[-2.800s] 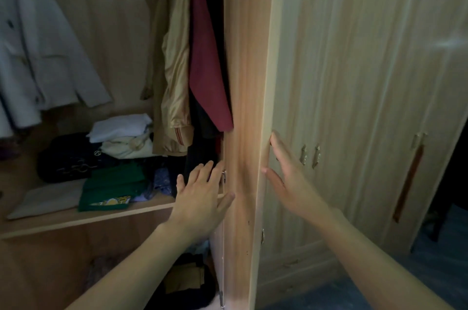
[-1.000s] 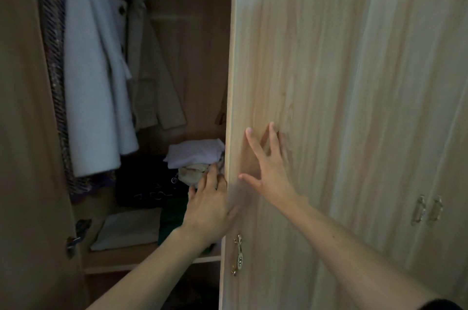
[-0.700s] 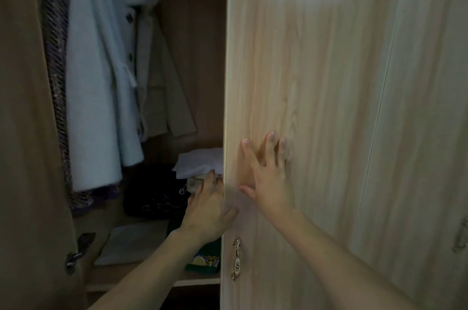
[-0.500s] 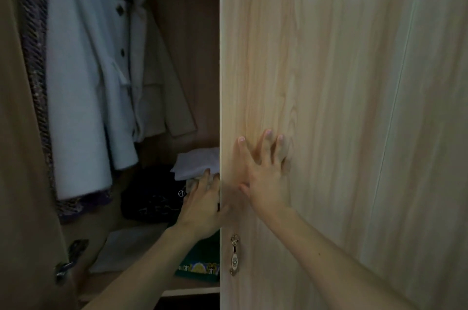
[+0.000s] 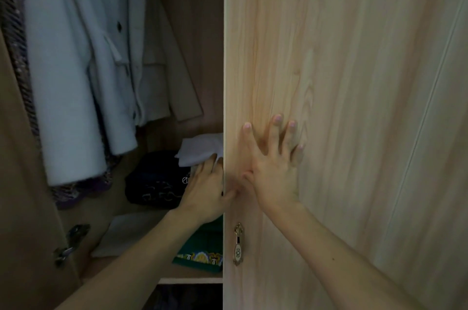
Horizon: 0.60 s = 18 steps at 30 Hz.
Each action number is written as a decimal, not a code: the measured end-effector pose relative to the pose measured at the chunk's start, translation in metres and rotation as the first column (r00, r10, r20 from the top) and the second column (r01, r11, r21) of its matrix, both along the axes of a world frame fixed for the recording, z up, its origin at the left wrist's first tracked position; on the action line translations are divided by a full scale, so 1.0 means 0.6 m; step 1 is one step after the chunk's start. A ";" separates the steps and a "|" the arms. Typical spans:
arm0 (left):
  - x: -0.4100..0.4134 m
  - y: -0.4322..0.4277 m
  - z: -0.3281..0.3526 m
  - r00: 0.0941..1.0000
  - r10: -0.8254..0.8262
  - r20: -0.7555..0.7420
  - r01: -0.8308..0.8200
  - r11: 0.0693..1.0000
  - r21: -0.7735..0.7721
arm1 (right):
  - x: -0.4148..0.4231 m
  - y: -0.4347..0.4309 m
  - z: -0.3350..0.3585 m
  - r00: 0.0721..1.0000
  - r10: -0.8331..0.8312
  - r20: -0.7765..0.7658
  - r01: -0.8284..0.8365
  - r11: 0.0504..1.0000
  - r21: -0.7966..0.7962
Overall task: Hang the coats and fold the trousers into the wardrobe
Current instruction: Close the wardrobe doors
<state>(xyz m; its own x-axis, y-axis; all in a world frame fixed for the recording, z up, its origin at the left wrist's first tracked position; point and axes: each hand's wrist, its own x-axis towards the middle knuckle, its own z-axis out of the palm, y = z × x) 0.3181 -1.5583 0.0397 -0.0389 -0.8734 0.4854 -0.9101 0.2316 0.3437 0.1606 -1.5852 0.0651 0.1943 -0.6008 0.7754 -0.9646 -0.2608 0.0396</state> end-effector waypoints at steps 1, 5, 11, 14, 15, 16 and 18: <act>0.002 0.007 0.000 1.000 0.007 0.009 -0.007 1.000 0.006 | 0.000 0.002 0.001 1.000 0.001 0.000 -0.001 1.000 0.005; 0.004 0.052 0.005 0.994 0.038 0.098 -0.044 0.997 0.057 | -0.007 0.013 0.010 1.000 -0.004 -0.023 0.005 0.999 0.041; 0.004 0.134 0.025 0.958 0.159 0.241 -0.188 0.977 0.102 | -0.018 0.038 0.028 0.998 0.057 0.007 -0.058 0.988 0.145; 0.014 0.174 0.029 0.952 0.204 0.227 -0.234 0.965 0.117 | -0.041 0.051 0.042 0.985 0.165 0.041 -0.170 0.968 0.183; 0.017 0.185 0.030 0.950 0.216 0.227 -0.248 0.961 0.120 | -0.049 0.055 0.046 0.976 0.205 0.067 -0.214 0.958 0.191; 0.018 0.196 0.030 0.946 0.229 0.230 -0.262 0.957 0.122 | -0.054 0.061 0.047 0.963 0.247 0.109 -0.265 0.942 0.204; 0.018 0.218 0.031 0.937 0.253 0.240 -0.287 0.951 0.118 | -0.054 0.080 0.044 0.911 0.348 0.221 -0.393 0.895 0.211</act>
<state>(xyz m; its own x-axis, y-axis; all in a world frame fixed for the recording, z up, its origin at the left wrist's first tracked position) 0.3287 -1.4273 0.0585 0.1176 -0.9275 0.3548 -0.9876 -0.0717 0.1398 0.1285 -1.5371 0.0916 0.3172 -0.6864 0.6545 -0.7810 -0.5805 -0.2303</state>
